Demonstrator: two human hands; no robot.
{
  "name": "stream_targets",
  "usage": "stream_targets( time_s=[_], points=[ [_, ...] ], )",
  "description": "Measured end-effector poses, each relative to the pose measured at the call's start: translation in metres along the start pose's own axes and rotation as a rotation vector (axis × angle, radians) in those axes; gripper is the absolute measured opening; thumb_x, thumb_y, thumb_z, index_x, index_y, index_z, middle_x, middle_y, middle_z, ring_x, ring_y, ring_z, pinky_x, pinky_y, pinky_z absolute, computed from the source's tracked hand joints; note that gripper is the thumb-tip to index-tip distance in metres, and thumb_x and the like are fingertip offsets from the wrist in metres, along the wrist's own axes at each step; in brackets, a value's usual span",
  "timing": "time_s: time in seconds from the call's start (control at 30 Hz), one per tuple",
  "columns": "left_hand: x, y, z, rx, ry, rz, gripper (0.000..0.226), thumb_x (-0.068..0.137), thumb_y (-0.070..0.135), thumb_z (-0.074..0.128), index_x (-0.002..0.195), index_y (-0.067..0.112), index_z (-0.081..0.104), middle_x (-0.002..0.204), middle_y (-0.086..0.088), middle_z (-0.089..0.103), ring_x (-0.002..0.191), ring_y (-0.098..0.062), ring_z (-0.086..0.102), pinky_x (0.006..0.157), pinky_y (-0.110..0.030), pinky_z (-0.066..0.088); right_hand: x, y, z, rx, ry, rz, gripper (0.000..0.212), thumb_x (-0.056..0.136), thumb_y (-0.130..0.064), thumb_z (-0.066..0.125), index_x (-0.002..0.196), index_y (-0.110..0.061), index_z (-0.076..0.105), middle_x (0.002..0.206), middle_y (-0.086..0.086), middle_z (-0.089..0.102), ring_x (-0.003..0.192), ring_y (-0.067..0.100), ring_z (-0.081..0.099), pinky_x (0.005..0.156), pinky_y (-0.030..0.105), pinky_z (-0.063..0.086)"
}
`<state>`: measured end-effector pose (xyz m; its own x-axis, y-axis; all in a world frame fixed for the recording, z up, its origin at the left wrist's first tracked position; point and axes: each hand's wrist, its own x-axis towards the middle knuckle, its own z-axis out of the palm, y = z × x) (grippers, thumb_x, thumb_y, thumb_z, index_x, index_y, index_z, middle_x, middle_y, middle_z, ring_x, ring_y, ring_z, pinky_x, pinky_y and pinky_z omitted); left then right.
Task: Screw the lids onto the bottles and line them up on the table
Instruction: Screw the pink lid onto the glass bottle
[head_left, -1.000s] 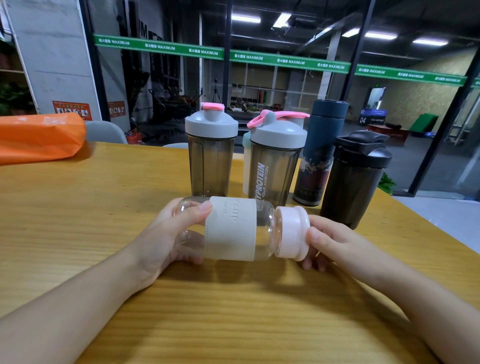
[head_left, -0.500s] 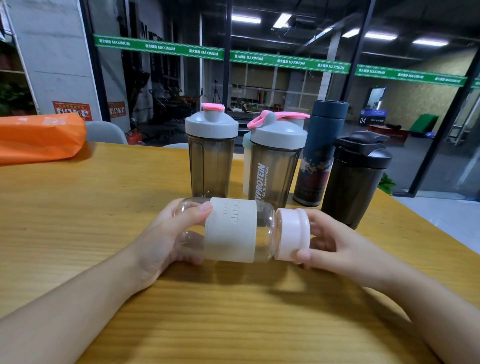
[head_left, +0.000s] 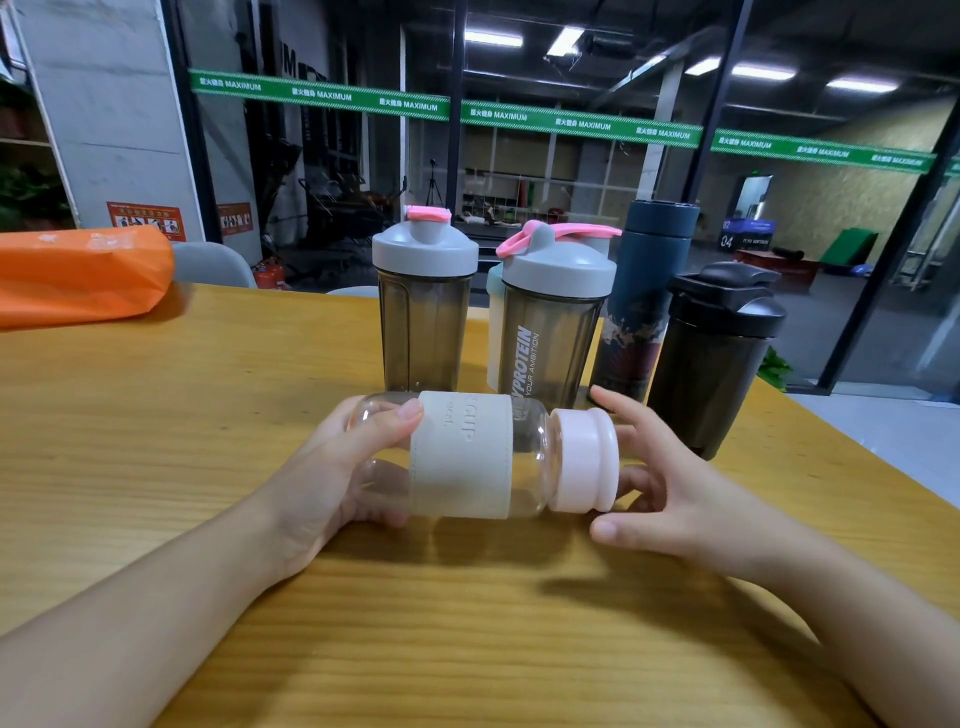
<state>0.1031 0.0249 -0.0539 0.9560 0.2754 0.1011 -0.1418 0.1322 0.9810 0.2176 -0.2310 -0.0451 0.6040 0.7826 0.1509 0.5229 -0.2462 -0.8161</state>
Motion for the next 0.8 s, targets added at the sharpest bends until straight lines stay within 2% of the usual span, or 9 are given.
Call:
stream_targets(
  time_s=[0.1, 0.17, 0.27, 0.37, 0.43, 0.53, 0.63, 0.73, 0.8],
  points=[
    [0.0, 0.0, 0.0, 0.002, -0.001, -0.002, 0.075, 0.049, 0.051, 0.073, 0.111, 0.012, 0.056, 0.076, 0.002, 0.068, 0.054, -0.018, 0.061, 0.05, -0.034, 0.045, -0.001, -0.004, 0.001, -0.031, 0.025, -0.083, 0.098, 0.063, -0.027, 0.085, 0.129, -0.064, 0.022, 0.135, -0.022, 0.04, 0.094, 0.02, 0.065, 0.073, 0.03, 0.053],
    [0.0, 0.0, 0.0, 0.005, -0.002, -0.004, 0.075, 0.049, 0.051, 0.073, 0.11, 0.012, 0.056, 0.076, 0.002, 0.068, 0.054, -0.017, 0.061, 0.049, -0.034, 0.046, -0.001, -0.006, 0.0, -0.057, 0.036, -0.085, 0.093, 0.069, -0.015, 0.083, 0.124, -0.065, 0.027, 0.134, -0.021, 0.04, 0.092, 0.02, 0.065, 0.073, 0.033, 0.054],
    [-0.001, 0.0, 0.0, -0.003, 0.0, -0.006, 0.074, 0.048, 0.05, 0.073, 0.11, 0.012, 0.056, 0.076, 0.002, 0.068, 0.054, -0.018, 0.061, 0.045, -0.032, 0.047, -0.002, -0.006, -0.001, -0.04, 0.042, -0.074, 0.079, 0.064, -0.033, 0.081, 0.122, -0.061, 0.036, 0.128, -0.021, 0.047, 0.09, 0.023, 0.065, 0.068, 0.03, 0.052],
    [-0.001, 0.0, 0.0, 0.004, -0.007, -0.006, 0.076, 0.049, 0.05, 0.073, 0.111, 0.011, 0.056, 0.077, 0.001, 0.068, 0.054, -0.018, 0.06, 0.045, -0.032, 0.047, -0.003, -0.006, 0.0, 0.004, 0.039, -0.026, 0.069, 0.063, -0.048, 0.074, 0.125, -0.05, 0.043, 0.116, -0.013, 0.059, 0.081, 0.023, 0.066, 0.07, 0.032, 0.054],
    [0.0, 0.0, 0.0, 0.005, -0.01, -0.005, 0.074, 0.049, 0.05, 0.074, 0.11, 0.011, 0.056, 0.076, 0.001, 0.068, 0.053, -0.019, 0.058, 0.045, -0.032, 0.047, -0.002, -0.009, 0.001, 0.022, 0.031, 0.004, 0.063, 0.065, -0.056, 0.065, 0.123, -0.038, 0.05, 0.098, -0.008, 0.067, 0.069, 0.016, 0.063, 0.063, 0.023, 0.049],
    [-0.001, 0.0, 0.0, 0.007, -0.022, -0.002, 0.07, 0.048, 0.049, 0.074, 0.105, 0.012, 0.056, 0.073, 0.002, 0.068, 0.053, -0.019, 0.059, 0.045, -0.032, 0.047, -0.003, -0.016, 0.002, -0.051, 0.021, 0.035, 0.052, 0.067, -0.068, 0.045, 0.1, -0.03, 0.058, 0.072, -0.017, 0.067, 0.057, 0.009, 0.056, 0.052, 0.012, 0.038],
    [-0.002, 0.0, 0.0, 0.01, -0.031, -0.001, 0.067, 0.049, 0.048, 0.073, 0.103, 0.013, 0.056, 0.073, 0.002, 0.068, 0.053, -0.019, 0.06, 0.046, -0.033, 0.046, -0.003, -0.018, 0.002, -0.082, 0.012, 0.076, 0.052, 0.066, -0.072, 0.033, 0.08, -0.027, 0.055, 0.057, -0.019, 0.063, 0.048, 0.005, 0.049, 0.05, 0.02, 0.033],
    [-0.001, 0.0, 0.0, 0.017, -0.031, -0.001, 0.069, 0.049, 0.049, 0.073, 0.105, 0.013, 0.056, 0.075, 0.002, 0.069, 0.054, -0.019, 0.061, 0.047, -0.033, 0.046, -0.002, -0.014, 0.003, -0.061, 0.008, 0.093, 0.06, 0.063, -0.077, 0.038, 0.096, -0.03, 0.057, 0.064, -0.021, 0.065, 0.05, 0.004, 0.053, 0.051, 0.025, 0.035],
    [-0.001, 0.0, 0.0, 0.015, -0.021, -0.002, 0.073, 0.049, 0.05, 0.073, 0.108, 0.011, 0.056, 0.077, 0.001, 0.069, 0.055, -0.02, 0.06, 0.048, -0.034, 0.046, -0.001, -0.01, 0.003, -0.028, 0.014, 0.094, 0.086, 0.051, -0.085, 0.057, 0.123, -0.039, 0.045, 0.09, -0.023, 0.066, 0.064, 0.01, 0.063, 0.056, 0.027, 0.043]
  ],
)
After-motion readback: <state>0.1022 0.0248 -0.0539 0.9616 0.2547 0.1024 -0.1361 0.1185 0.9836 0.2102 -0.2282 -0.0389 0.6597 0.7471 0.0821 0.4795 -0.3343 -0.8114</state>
